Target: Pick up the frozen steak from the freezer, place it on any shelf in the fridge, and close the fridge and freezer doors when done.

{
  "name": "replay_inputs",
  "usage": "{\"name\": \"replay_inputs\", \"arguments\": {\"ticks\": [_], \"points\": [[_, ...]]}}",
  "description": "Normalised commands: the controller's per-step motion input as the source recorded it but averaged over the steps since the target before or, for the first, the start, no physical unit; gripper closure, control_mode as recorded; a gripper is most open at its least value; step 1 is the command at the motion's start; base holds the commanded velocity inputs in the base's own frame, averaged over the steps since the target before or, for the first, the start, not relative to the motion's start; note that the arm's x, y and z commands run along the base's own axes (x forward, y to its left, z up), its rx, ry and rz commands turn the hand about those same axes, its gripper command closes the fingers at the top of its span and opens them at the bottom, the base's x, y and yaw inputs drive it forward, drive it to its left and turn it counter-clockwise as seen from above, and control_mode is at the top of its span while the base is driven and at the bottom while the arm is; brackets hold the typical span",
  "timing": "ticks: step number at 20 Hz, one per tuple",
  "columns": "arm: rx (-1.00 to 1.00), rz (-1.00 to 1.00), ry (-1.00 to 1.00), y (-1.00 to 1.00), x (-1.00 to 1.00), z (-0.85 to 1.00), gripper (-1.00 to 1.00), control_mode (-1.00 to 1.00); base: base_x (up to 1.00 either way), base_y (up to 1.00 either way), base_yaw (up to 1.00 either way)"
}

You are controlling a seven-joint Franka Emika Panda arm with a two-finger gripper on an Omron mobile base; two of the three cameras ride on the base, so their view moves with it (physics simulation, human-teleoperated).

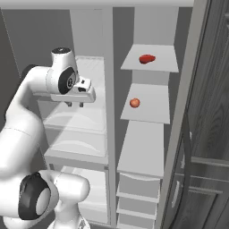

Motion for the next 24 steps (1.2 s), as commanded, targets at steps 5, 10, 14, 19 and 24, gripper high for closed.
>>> {"name": "replay_inputs", "arguments": {"ticks": [5,10,14,19,24], "points": [[0.00,0.00,-0.10,0.00,-0.42,0.00,-1.00,-1.00,0.00,0.00,0.00],[0.00,0.00,-0.17,0.00,-0.78,0.00,-1.00,-1.00,0.00,0.00,0.00],[0.00,0.00,-0.12,-0.06,-0.67,0.00,-1.00,-1.00,0.00,0.00,0.00],[0.01,-0.05,-0.06,-0.27,-0.51,0.00,-1.00,-1.00,0.00,0.00,0.00],[0.02,-0.14,0.03,-0.36,-0.21,0.00,-1.00,-1.00,0.00,0.00,0.00]]}}
